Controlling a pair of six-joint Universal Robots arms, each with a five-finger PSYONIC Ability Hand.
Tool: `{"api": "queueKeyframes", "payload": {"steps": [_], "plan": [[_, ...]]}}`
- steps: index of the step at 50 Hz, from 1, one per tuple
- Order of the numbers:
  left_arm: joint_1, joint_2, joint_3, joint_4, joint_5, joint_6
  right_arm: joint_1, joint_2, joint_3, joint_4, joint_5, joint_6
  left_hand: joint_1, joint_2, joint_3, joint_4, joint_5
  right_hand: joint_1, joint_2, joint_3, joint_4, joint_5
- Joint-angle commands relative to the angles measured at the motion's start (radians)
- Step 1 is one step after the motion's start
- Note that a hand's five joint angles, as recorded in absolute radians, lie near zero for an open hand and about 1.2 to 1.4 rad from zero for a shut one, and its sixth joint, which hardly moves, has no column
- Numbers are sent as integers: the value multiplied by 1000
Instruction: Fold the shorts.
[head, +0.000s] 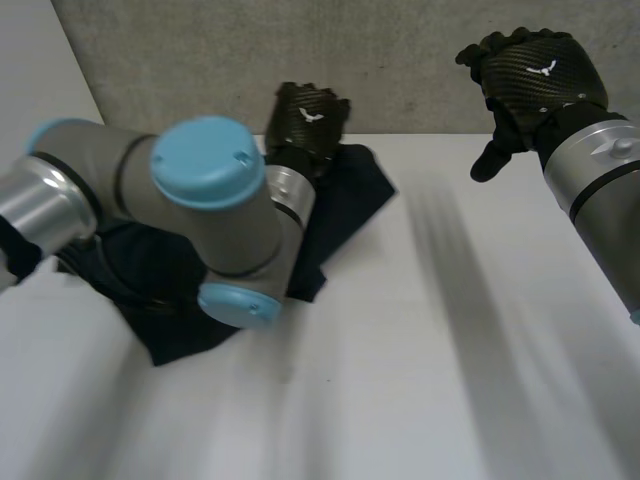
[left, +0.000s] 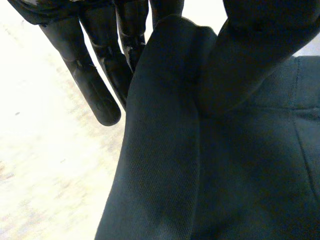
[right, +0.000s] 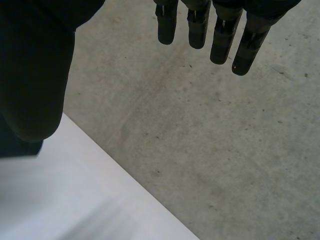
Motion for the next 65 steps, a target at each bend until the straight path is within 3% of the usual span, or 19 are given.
{"api": "queueKeyframes", "payload": {"steps": [1,5,14,21,25,30,34,44,48,49,50,59,65], "plan": [[-29,-34,-36,6,44,-66,-32,-2,-2,0,-1,2,-864,-980,-977,-994,-912,25,-35,-30,-62,-56],[-9,8,-94,-2,41,-66,-31,-2,-2,0,-1,3,-864,-980,-977,-994,-912,25,-35,-30,-62,-56],[188,294,-400,-63,42,-78,-18,44,1,0,-1,0,-860,-976,-974,-990,-908,25,-35,-30,-62,-56],[367,379,-539,-68,54,-75,-11,78,2,0,-1,-3,-828,-944,-941,-958,-876,25,-35,-30,-62,-56],[445,370,-551,-98,102,-75,-4,92,4,2,-1,-6,-781,-897,-894,-911,-829,25,-35,-30,-62,-56],[551,307,-528,-144,281,-78,-4,112,7,2,-1,-9,-772,-888,-886,-902,-820,25,-35,-30,-62,-56],[596,223,-476,-149,340,-75,-4,115,13,2,-1,-9,-758,-874,-871,-888,-805,25,-35,-30,-62,-56],[633,6,-301,-157,314,-68,-4,118,18,2,-1,-11,-591,-707,-704,-721,-638,25,-35,-30,-62,-56],[646,-43,-249,-177,311,-66,-4,126,19,2,-1,-11,-125,-241,-238,-255,-172,25,-35,-30,-62,-56],[646,-51,-231,-181,301,-66,-4,129,19,2,-1,-11,217,101,103,87,169,25,-35,-30,-62,-56],[646,-51,-223,-180,294,-66,-4,132,19,2,-1,-12,356,240,243,226,308,25,-35,-30,-62,-56],[622,-26,-87,-80,87,-12,-4,139,13,0,-1,-12,358,242,244,228,310,25,-35,-30,-62,-56],[498,31,-30,9,100,15,-4,139,10,0,-1,-12,358,242,244,228,310,25,-35,-30,-62,-56]]}}
